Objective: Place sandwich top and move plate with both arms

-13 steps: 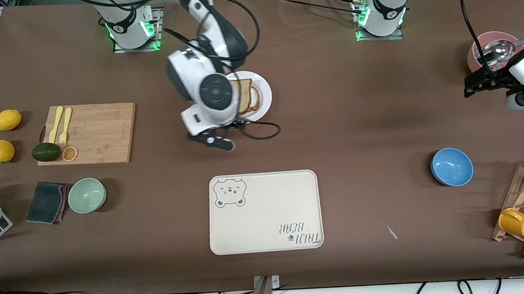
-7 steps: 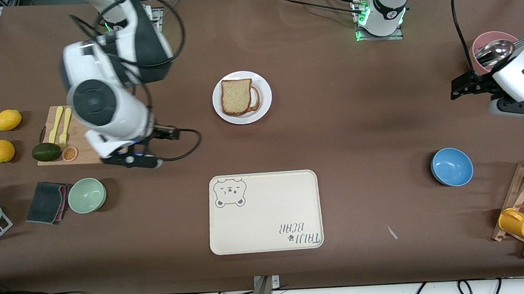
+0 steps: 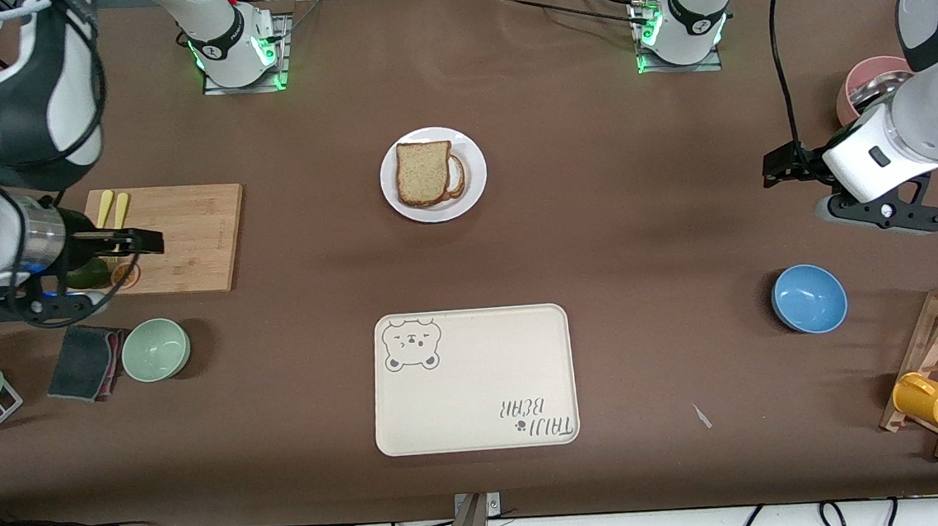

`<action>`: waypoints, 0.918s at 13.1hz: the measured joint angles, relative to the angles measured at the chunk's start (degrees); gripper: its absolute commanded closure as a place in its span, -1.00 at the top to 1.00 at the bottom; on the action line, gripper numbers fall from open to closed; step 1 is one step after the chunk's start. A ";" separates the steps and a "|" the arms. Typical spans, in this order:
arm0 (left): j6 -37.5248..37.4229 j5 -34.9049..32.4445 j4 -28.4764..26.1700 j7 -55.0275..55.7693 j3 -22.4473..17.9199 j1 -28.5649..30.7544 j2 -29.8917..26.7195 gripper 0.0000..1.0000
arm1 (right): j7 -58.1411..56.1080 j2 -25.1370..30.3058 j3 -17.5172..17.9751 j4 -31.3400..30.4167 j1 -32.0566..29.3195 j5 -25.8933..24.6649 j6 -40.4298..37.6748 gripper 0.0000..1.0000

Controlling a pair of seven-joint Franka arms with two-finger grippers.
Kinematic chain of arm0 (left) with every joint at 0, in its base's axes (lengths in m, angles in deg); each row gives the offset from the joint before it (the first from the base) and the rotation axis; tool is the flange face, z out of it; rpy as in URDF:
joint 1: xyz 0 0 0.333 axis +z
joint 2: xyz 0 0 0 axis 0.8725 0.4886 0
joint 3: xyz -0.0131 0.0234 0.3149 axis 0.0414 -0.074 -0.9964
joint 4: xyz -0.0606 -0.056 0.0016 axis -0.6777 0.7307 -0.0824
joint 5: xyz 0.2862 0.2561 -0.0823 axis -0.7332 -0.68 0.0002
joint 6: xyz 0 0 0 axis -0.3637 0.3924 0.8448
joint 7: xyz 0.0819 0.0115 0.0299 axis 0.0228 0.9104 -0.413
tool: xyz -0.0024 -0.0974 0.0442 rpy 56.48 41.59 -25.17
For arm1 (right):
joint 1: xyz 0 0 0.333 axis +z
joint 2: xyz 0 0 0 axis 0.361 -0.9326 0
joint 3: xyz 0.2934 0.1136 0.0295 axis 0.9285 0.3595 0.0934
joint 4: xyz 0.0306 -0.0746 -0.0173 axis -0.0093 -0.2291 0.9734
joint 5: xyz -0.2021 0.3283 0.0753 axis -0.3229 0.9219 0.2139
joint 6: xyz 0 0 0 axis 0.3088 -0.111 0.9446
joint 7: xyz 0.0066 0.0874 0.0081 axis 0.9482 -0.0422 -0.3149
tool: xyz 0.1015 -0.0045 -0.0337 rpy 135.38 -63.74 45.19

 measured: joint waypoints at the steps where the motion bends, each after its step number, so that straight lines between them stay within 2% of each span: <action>1: 0.89 0.08 0.00 0.51 0.07 -0.22 0.28 1.00 | -0.16 0.87 2.21 0.01 -2.23 -0.02 -0.05 1.00; 3: 2.23 0.50 -0.03 3.11 0.16 -1.37 1.49 1.00 | -0.16 3.41 9.06 0.02 -7.92 -1.98 -0.11 1.00; 4: 2.50 2.96 -0.03 4.61 0.26 -1.87 2.40 1.00 | -0.16 4.86 13.64 -0.01 -11.41 -4.47 -0.17 1.00; 7: 2.79 18.12 -0.06 6.02 0.06 -1.99 6.36 1.00 | -0.06 9.21 26.44 -2.34 -20.77 -11.03 0.61 1.00; 11: 3.06 22.61 -0.05 6.63 0.21 -2.61 10.71 0.99 | -0.06 16.30 36.72 -12.42 -31.49 -12.39 8.77 1.00; 12: 3.06 23.78 -0.05 7.23 0.28 -3.27 11.71 0.91 | -0.06 18.12 38.58 -14.62 -33.78 -12.42 10.27 1.00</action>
